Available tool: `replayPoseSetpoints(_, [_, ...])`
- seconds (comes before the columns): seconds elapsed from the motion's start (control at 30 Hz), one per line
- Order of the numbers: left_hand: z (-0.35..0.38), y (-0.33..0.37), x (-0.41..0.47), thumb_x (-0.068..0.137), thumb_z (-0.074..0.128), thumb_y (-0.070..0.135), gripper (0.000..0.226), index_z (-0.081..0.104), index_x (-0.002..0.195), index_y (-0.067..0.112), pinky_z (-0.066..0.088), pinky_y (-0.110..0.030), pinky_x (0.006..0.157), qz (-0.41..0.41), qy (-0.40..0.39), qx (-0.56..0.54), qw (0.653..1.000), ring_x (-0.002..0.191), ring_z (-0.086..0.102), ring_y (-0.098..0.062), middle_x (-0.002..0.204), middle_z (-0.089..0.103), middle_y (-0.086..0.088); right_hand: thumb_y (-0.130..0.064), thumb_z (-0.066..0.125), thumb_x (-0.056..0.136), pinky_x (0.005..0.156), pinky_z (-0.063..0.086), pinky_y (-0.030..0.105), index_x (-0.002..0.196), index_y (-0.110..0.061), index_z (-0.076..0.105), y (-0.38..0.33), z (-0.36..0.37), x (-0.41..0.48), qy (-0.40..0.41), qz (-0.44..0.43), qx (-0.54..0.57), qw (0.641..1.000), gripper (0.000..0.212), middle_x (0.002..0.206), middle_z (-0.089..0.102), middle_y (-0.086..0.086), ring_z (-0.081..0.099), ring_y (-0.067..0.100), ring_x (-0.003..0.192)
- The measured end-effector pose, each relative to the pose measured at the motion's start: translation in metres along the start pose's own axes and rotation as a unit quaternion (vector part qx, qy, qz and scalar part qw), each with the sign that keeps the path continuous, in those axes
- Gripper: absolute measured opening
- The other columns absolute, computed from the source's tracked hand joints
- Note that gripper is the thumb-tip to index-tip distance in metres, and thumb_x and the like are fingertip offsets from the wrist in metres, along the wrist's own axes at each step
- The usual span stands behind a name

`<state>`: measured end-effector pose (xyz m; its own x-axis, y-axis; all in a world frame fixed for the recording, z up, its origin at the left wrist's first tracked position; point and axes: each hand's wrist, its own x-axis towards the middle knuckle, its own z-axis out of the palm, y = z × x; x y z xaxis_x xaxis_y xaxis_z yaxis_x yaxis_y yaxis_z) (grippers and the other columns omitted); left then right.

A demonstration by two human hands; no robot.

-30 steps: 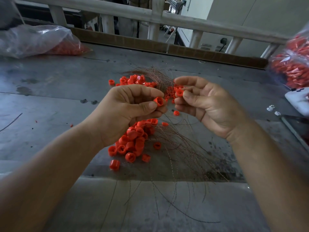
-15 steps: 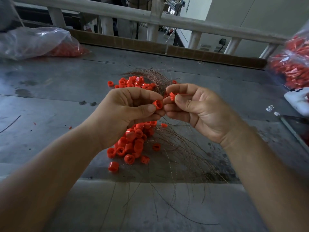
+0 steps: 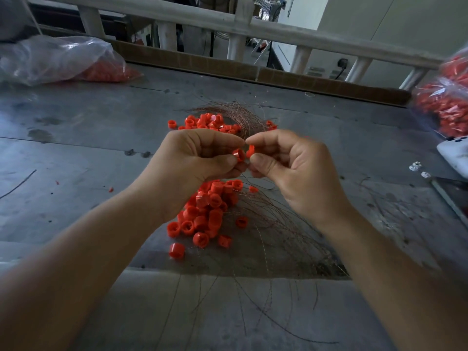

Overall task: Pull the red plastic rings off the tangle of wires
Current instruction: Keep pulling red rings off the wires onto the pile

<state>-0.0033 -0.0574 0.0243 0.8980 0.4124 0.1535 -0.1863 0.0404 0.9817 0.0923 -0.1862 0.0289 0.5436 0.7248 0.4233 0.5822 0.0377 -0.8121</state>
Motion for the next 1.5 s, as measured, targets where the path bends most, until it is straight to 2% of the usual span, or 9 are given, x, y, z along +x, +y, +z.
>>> replayPoseSetpoints(0.1, [0.0007,0.0004,0.0,0.057,0.061,0.007,0.025,0.065,0.081,0.01,0.054,-0.017,0.062,0.001,0.009,0.011,1.0,0.067,0.069,-0.013,0.068,0.071,-0.003,-0.006,0.066,0.08,0.073,0.053,0.021,0.089,-0.035,0.055,0.0001,0.0043,-0.0011,0.025,-0.029,-0.044,0.998,0.031,0.08,0.061,-0.014,0.062,0.002,0.075])
replayPoseSetpoints(0.37, [0.0024,0.0015,-0.0007,0.068,0.062,-0.004,0.021,0.066,0.083,0.01,0.052,-0.014,0.06,-0.003,0.011,0.034,0.999,0.064,0.069,-0.011,0.068,0.072,-0.003,-0.004,0.068,0.077,0.072,0.049,0.012,0.094,-0.01,0.067,0.0002,0.004,-0.002,0.029,-0.064,-0.096,0.993,0.018,0.081,0.06,-0.017,0.061,0.0,0.078])
replayPoseSetpoints(0.5, [0.0025,0.0025,-0.0017,0.071,0.061,-0.007,0.022,0.067,0.084,0.01,0.052,-0.013,0.059,-0.004,0.009,0.039,0.999,0.063,0.069,-0.011,0.07,0.072,-0.004,-0.005,0.069,0.077,0.072,0.049,0.012,0.095,-0.019,0.064,-0.0004,0.0028,-0.0021,0.026,-0.07,-0.098,0.992,0.024,0.081,0.06,-0.019,0.062,-0.001,0.078])
replayPoseSetpoints(0.63, [0.0033,0.003,-0.0023,0.07,0.062,-0.005,0.022,0.067,0.086,0.009,0.052,-0.013,0.06,-0.003,0.008,0.047,0.999,0.065,0.069,-0.012,0.077,0.072,-0.007,-0.004,0.069,0.076,0.071,0.049,0.01,0.096,-0.011,0.068,0.001,0.001,-0.0026,0.025,-0.074,-0.11,0.991,0.022,0.08,0.058,-0.021,0.061,-0.001,0.079])
replayPoseSetpoints(0.77, [0.0031,0.0029,-0.0031,0.059,0.062,0.009,0.025,0.067,0.083,0.011,0.053,-0.014,0.06,-0.011,0.008,0.045,0.999,0.066,0.069,-0.013,0.073,0.072,-0.007,-0.006,0.071,0.075,0.069,0.05,0.011,0.094,-0.01,0.069,0.0013,0.0008,-0.0026,0.02,-0.068,-0.11,0.991,0.019,0.078,0.059,-0.02,0.063,-0.001,0.072])
replayPoseSetpoints(1.07, [0.0025,0.0023,-0.0045,0.057,0.062,0.008,0.018,0.072,0.071,0.016,0.052,-0.015,0.057,-0.038,-0.016,0.013,0.999,0.062,0.069,-0.012,0.067,0.071,-0.007,-0.007,0.073,0.073,0.063,0.051,0.012,0.088,-0.02,0.066,0.0009,-0.0008,-0.0042,0.015,-0.058,-0.083,0.995,0.021,0.074,0.061,-0.018,0.063,0.0,0.068])
replayPoseSetpoints(1.27, [0.0041,0.0007,-0.0047,0.058,0.062,0.007,0.019,0.074,0.072,0.014,0.053,-0.015,0.056,-0.039,-0.024,0.0,0.999,0.062,0.069,-0.012,0.067,0.071,-0.006,-0.007,0.073,0.071,0.063,0.053,0.015,0.086,-0.01,0.07,0.0024,-0.0011,-0.0055,0.023,-0.071,-0.086,0.994,0.015,0.074,0.061,-0.016,0.064,0.002,0.069])
replayPoseSetpoints(1.37, [0.0055,-0.0002,-0.0064,0.058,0.063,0.01,0.017,0.074,0.067,0.019,0.053,-0.015,0.058,-0.006,-0.017,0.048,0.999,0.062,0.069,-0.012,0.067,0.072,-0.004,-0.005,0.073,0.071,0.064,0.052,0.015,0.084,-0.004,0.07,0.0045,0.0011,-0.0068,0.025,-0.085,-0.101,0.991,0.013,0.073,0.059,-0.016,0.062,0.002,0.065])
replayPoseSetpoints(1.5, [0.0048,0.0004,-0.0057,0.059,0.062,0.011,0.019,0.072,0.073,0.016,0.053,-0.016,0.058,-0.012,-0.018,0.042,0.999,0.062,0.069,-0.013,0.068,0.071,-0.006,-0.007,0.073,0.071,0.064,0.052,0.015,0.085,-0.005,0.07,0.0062,0.0016,-0.0062,0.03,-0.085,-0.089,0.992,0.014,0.074,0.06,-0.015,0.063,0.003,0.069])
